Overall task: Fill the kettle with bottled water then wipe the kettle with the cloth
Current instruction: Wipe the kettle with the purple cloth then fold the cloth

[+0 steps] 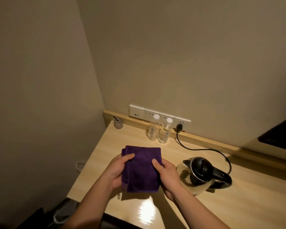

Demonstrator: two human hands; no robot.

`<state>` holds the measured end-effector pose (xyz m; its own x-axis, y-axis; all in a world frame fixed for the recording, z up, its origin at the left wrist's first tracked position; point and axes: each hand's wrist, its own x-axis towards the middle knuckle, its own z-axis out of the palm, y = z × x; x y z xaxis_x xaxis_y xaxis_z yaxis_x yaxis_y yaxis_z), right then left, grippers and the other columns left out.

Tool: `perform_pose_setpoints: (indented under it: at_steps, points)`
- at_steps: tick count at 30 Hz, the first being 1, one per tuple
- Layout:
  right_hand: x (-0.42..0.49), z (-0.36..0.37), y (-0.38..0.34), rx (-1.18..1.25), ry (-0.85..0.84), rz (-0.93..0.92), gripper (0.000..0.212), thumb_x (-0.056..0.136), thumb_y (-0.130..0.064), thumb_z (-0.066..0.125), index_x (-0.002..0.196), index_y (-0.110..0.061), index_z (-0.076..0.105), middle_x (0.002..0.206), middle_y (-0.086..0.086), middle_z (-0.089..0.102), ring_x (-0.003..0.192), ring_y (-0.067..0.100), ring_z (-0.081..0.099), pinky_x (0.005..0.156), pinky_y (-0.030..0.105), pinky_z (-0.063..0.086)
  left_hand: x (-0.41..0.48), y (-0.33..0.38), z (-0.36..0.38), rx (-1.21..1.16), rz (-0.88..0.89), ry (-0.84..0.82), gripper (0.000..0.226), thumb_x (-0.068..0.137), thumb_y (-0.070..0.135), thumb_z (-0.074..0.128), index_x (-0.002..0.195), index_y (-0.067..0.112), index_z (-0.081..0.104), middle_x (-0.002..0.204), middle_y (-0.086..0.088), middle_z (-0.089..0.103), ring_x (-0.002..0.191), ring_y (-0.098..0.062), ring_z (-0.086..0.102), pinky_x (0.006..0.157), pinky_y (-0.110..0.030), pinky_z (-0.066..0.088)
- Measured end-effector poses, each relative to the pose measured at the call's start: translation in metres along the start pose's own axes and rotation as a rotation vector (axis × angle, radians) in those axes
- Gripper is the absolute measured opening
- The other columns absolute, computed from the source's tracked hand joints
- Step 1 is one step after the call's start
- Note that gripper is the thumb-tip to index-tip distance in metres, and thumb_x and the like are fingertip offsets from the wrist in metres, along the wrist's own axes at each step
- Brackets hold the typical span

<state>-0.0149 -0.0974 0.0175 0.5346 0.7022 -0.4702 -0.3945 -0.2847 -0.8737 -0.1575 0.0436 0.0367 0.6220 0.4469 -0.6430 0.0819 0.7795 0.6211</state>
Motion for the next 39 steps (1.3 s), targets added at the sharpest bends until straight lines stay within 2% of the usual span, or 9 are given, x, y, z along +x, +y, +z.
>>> perform_pose_setpoints:
  at_steps: [12,14,16,21,26,30,33,36,39]
  points:
    - [0.144,0.069,0.015,0.034,0.093,0.187,0.017,0.107,-0.012,0.06,0.116,-0.009,0.074,0.109,0.015,0.082,0.107,0.038,0.077,0.102,0.058,0.059,0.146,0.071,-0.082,0.547,0.183,0.256,0.022,0.103,0.009,0.055,0.101,0.023,0.072,0.105,-0.006,0.078,0.095,-0.022,0.075,0.071,-0.03,0.059]
    - [0.164,0.077,0.02,0.047,0.106,0.24,0.017,0.108,-0.013,0.059,0.114,-0.011,0.074,0.106,0.015,0.082,0.099,0.039,0.076,0.088,0.052,0.062,0.168,0.078,-0.091,0.641,0.199,0.271,0.021,0.102,0.01,0.056,0.096,0.024,0.071,0.1,-0.004,0.077,0.095,-0.023,0.073,0.075,-0.034,0.058]
    - [0.18,0.085,0.027,0.074,0.124,0.299,0.017,0.109,-0.014,0.057,0.114,-0.011,0.073,0.097,0.015,0.079,0.083,0.036,0.066,0.067,0.041,0.048,0.188,0.084,-0.102,0.725,0.193,0.291,0.018,0.1,0.01,0.057,0.092,0.022,0.07,0.097,-0.005,0.075,0.094,-0.025,0.07,0.077,-0.036,0.054]
    - [0.209,0.101,0.046,0.059,0.178,0.354,0.016,0.11,-0.01,0.054,0.109,-0.003,0.068,0.072,0.012,0.067,0.051,0.02,0.051,0.042,0.026,0.034,0.223,0.083,-0.124,0.996,0.241,0.357,0.013,0.098,0.011,0.058,0.096,0.0,0.065,0.091,-0.015,0.065,0.087,-0.032,0.06,0.074,-0.033,0.039]
    - [0.223,0.102,0.052,-0.49,0.302,0.209,0.022,0.099,-0.017,0.071,0.083,-0.008,0.06,0.081,0.01,0.066,0.076,0.026,0.06,0.07,0.035,0.045,0.237,0.072,-0.133,1.195,0.315,0.395,0.019,0.103,0.02,0.057,0.108,0.004,0.064,0.099,-0.007,0.064,0.092,-0.025,0.06,0.078,-0.031,0.039]
    - [0.213,0.1,0.051,-0.894,0.265,0.029,0.021,0.098,-0.031,0.07,0.107,-0.017,0.056,0.102,-0.002,0.064,0.093,0.023,0.063,0.076,0.037,0.048,0.237,0.063,-0.139,1.342,0.481,0.514,0.026,0.099,0.023,0.064,0.118,0.005,0.062,0.111,-0.016,0.065,0.102,-0.032,0.062,0.082,-0.037,0.049]
    - [0.207,0.095,0.051,-1.27,0.137,-0.241,0.047,0.098,-0.044,0.065,0.136,-0.021,0.05,0.132,0.0,0.055,0.121,0.023,0.055,0.098,0.034,0.049,0.23,0.054,-0.142,1.573,0.777,0.468,0.042,0.098,0.027,0.064,0.132,0.003,0.057,0.128,-0.021,0.064,0.117,-0.037,0.062,0.094,-0.043,0.052]
    - [0.213,0.09,0.058,-1.444,-0.102,-0.32,0.092,0.099,-0.063,0.053,0.168,-0.017,0.011,0.177,0.004,0.014,0.163,0.025,0.014,0.131,0.037,0.018,0.229,0.042,-0.149,1.847,0.887,0.197,0.064,0.102,0.041,0.043,0.155,0.005,0.037,0.162,-0.016,0.038,0.152,-0.032,0.032,0.123,-0.047,0.026]
    - [0.218,0.085,0.072,-1.585,-0.183,-0.278,0.097,0.101,-0.077,0.026,0.167,-0.019,-0.015,0.176,0.001,-0.022,0.162,0.018,-0.023,0.133,0.038,-0.007,0.232,0.032,-0.154,1.944,0.734,0.147,0.07,0.101,0.048,0.026,0.16,0.009,0.026,0.168,-0.011,0.024,0.157,-0.026,0.014,0.125,-0.045,0.008]
